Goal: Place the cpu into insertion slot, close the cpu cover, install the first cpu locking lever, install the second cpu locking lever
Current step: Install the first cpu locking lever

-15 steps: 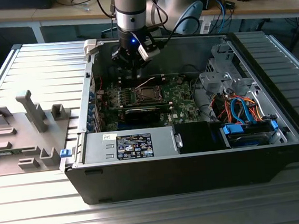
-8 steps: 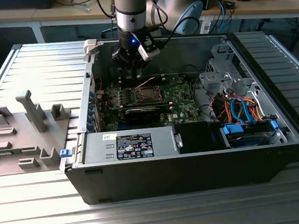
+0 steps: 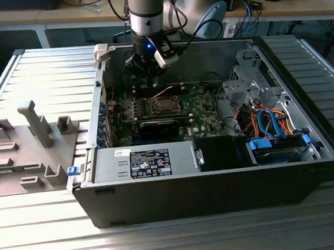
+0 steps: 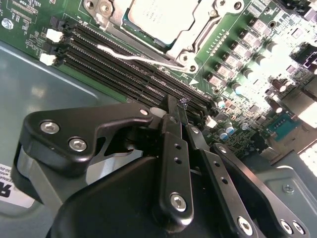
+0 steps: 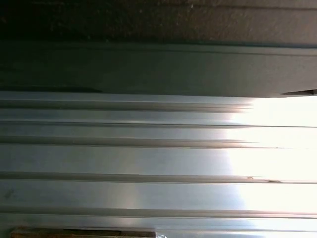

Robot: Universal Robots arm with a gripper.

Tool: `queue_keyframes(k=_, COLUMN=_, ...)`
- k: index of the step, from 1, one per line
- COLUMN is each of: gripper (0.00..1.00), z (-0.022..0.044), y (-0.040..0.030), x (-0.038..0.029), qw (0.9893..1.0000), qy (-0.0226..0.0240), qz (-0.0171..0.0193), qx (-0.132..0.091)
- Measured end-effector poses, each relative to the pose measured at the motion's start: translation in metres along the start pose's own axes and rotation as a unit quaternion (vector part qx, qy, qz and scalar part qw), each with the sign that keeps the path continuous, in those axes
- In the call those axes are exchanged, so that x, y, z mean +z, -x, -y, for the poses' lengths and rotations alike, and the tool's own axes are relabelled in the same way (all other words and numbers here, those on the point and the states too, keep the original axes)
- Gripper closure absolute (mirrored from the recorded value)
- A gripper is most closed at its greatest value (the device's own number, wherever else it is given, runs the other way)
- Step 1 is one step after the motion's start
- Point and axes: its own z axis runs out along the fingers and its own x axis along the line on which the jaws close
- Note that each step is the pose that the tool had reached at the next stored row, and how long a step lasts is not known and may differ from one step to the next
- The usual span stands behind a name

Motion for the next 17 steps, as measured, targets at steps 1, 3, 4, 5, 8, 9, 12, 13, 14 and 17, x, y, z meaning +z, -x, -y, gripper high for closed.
queue_keyframes(k=1, gripper=0.89, z=-0.0002, y=0.0, x=0.0002, qw=1.0, qy=0.0001, qz=0.0, qx=0.0)
queue_keyframes(k=3, gripper=0.89, z=-0.0008, y=0.0002, x=0.0006, qw=1.0, qy=0.0, qz=0.0, qx=0.0)
queue_keyframes(k=4, gripper=0.89, z=-0.0012, y=0.0004, x=0.0009, qw=1.0, qy=0.0, qz=0.0, qx=0.0)
queue_keyframes(k=5, gripper=0.89, z=-0.0014, y=0.0005, x=0.0011, qw=1.0, qy=0.0001, qz=0.0, qx=0.0)
queue_keyframes(k=8, gripper=0.89, z=-0.0019, y=0.0007, x=0.0015, qw=1.0, qy=0.0, qz=0.0, qx=0.0)
queue_keyframes(k=9, gripper=0.89, z=-0.0019, y=0.0007, x=0.0016, qw=1.0, qy=0.0, qz=0.0, qx=0.0)
queue_keyframes(k=12, gripper=0.89, z=-0.0022, y=0.0008, x=0.0021, qw=1.0, qy=0.0, qz=0.0, qx=0.0)
queue_keyframes(k=13, gripper=0.89, z=-0.0022, y=0.0008, x=0.0023, qw=1.0, qy=0.0, qz=0.0, qx=0.0)
queue_keyframes(k=14, gripper=0.89, z=-0.0022, y=0.0009, x=0.0025, qw=1.0, qy=0.0, qz=0.0, qx=0.0)
queue_keyframes(k=17, gripper=0.89, z=-0.0023, y=0.0009, x=0.0031, qw=1.0, qy=0.0, qz=0.0, qx=0.0)
